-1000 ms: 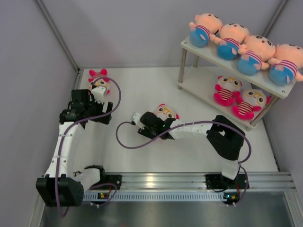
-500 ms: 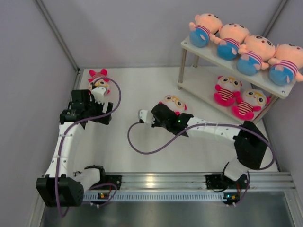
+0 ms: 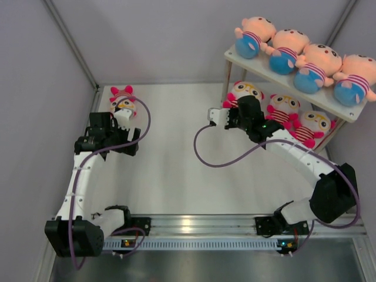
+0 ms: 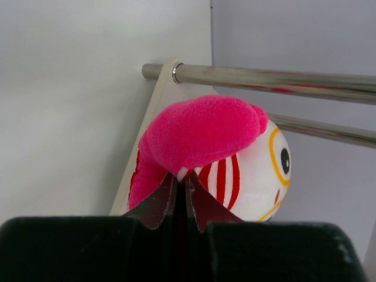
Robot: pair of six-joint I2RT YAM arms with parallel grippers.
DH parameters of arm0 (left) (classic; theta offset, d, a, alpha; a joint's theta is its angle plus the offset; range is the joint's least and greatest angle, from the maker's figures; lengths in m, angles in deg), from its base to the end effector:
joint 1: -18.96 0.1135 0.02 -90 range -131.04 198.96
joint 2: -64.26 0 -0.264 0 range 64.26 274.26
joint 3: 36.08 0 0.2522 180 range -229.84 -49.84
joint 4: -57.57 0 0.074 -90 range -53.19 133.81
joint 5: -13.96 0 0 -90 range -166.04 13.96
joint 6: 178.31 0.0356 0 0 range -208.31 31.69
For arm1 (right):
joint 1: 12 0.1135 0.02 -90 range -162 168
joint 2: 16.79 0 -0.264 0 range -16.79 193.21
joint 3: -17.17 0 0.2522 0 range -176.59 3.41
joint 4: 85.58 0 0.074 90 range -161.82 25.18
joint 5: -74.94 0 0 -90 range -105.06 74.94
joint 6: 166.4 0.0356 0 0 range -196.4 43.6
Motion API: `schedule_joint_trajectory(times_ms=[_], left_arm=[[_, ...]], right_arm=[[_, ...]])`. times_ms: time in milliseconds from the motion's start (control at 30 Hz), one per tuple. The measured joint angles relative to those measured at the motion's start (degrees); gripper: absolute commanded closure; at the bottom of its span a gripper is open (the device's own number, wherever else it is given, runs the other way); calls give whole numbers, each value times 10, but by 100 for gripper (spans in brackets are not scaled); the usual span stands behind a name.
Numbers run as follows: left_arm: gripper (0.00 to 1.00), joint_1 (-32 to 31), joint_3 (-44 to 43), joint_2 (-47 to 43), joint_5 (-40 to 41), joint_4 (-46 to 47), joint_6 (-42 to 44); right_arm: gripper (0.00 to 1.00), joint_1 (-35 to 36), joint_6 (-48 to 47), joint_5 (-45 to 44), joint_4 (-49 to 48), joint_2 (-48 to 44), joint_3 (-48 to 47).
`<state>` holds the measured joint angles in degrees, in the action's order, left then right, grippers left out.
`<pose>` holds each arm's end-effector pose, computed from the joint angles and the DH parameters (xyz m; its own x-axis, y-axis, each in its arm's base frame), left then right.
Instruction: Place and organize the stuffed toys onto the shelf
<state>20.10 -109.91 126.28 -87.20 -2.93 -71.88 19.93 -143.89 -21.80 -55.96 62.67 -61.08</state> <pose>0.2150 -0.0026 0.3164 -0.6897 0.2638 -0.6743 0.3162 0.9475 0.0473 0.2719 0.1645 0.3117 0.2397 -0.9316 -0.2732 -0.5701 0.0927 -0.8163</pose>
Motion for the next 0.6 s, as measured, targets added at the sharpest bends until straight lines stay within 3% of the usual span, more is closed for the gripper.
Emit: schedule_joint_trajectory(times_ms=[200,400,600], left_arm=[[2,0,2,6,1,0,0],[2,0,3,16,2,0,1],[2,0,3,31,3,0,1]], right_arm=[[100,-79,-46,81,-23,68,-2],[100,-113,-70,101,-30,157,-24],[100,-150,-78,111,-47,176,-26]])
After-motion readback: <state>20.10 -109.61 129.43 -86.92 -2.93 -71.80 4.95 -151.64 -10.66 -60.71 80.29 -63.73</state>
